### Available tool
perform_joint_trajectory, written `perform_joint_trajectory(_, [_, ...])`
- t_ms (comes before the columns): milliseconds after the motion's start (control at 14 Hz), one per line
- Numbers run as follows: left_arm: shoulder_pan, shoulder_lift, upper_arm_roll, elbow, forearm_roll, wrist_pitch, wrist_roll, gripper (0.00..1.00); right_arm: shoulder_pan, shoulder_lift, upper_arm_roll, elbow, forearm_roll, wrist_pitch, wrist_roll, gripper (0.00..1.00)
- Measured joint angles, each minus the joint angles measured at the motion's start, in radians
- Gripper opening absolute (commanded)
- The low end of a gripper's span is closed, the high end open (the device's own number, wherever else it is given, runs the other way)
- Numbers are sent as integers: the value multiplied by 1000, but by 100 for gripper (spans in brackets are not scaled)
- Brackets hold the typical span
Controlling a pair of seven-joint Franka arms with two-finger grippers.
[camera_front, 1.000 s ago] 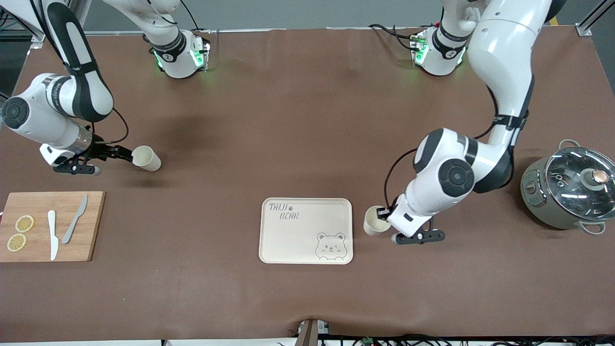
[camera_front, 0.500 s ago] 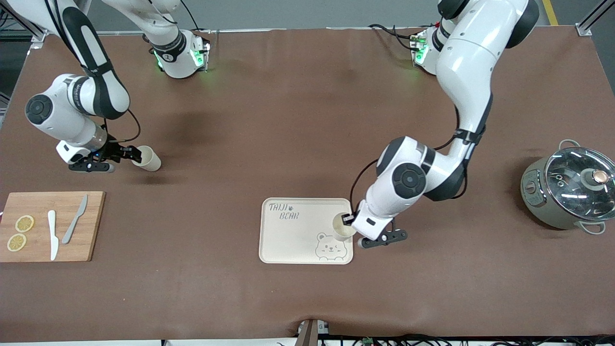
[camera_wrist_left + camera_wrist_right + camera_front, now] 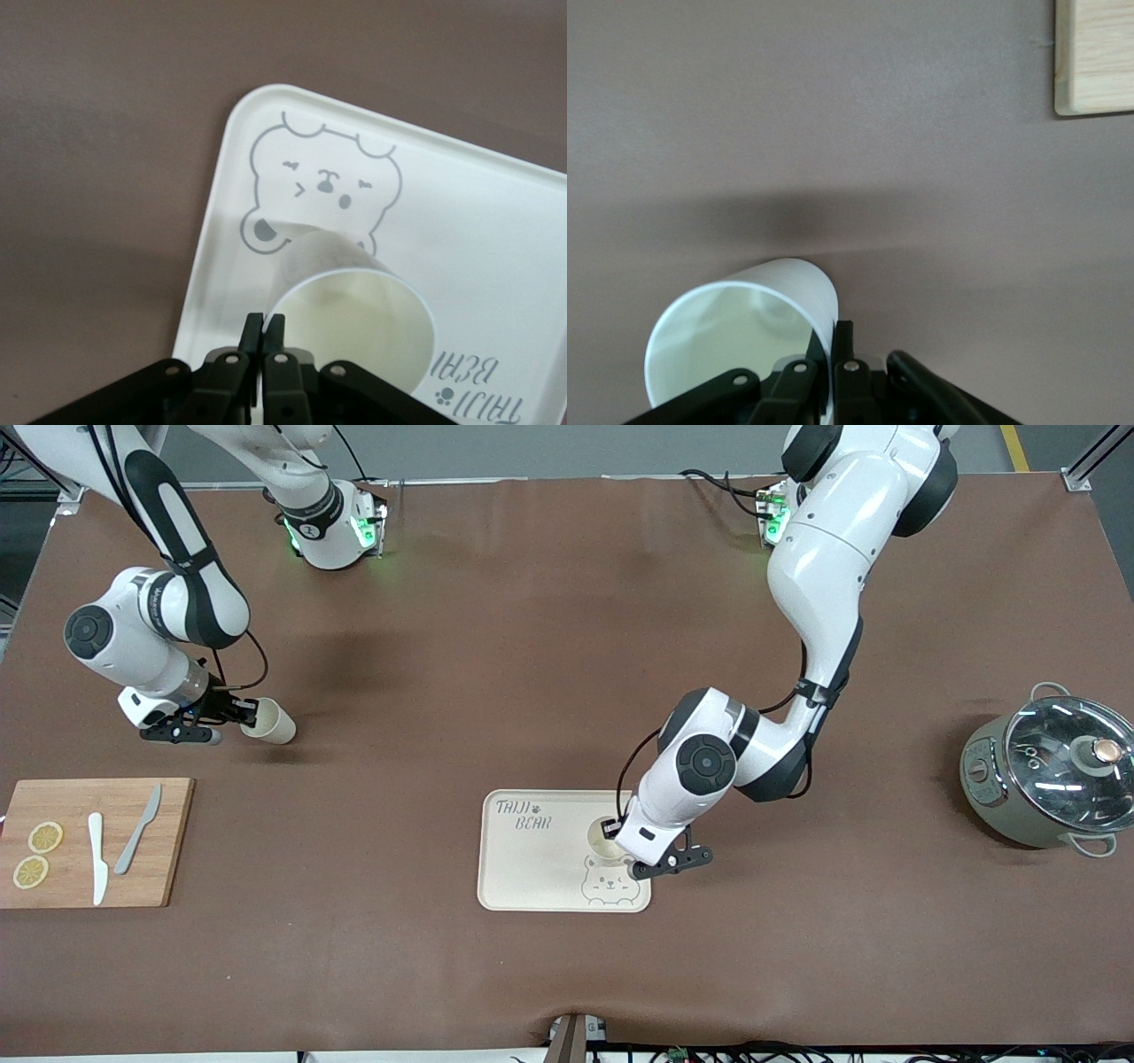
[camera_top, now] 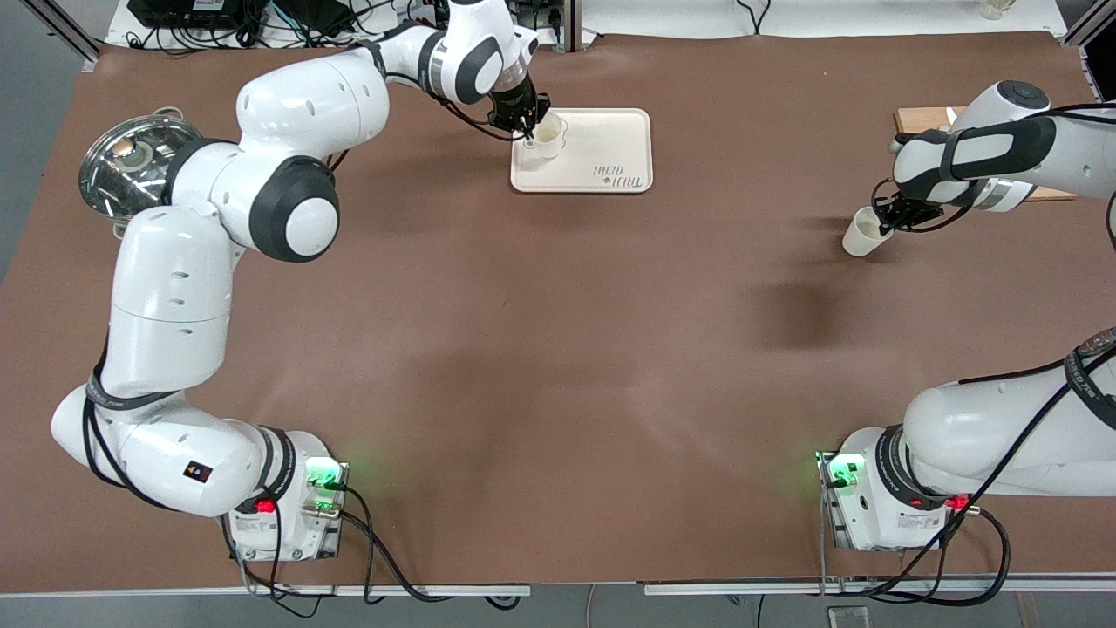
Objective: Place white IKEA cup upright on tray with both arms
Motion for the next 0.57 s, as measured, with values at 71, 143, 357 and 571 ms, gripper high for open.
perform_joint_trajectory(71, [-1,0,7,2,0,-18,0,0,0,1,-1,0,0,2,4,0])
perform_joint_trajectory(143, [-4,0,14,4,0,-34,0,0,0,2,-1,0,0,2,6,0])
perform_joint_trajectory(357, [-18,0,22,8,0,-42,0,1,0,2,-1,0,0,-1,8,0])
perform_joint_trajectory(571, [-20,0,25,10,0,-38,0,100,1,1,-1,20,0,-65,9,0])
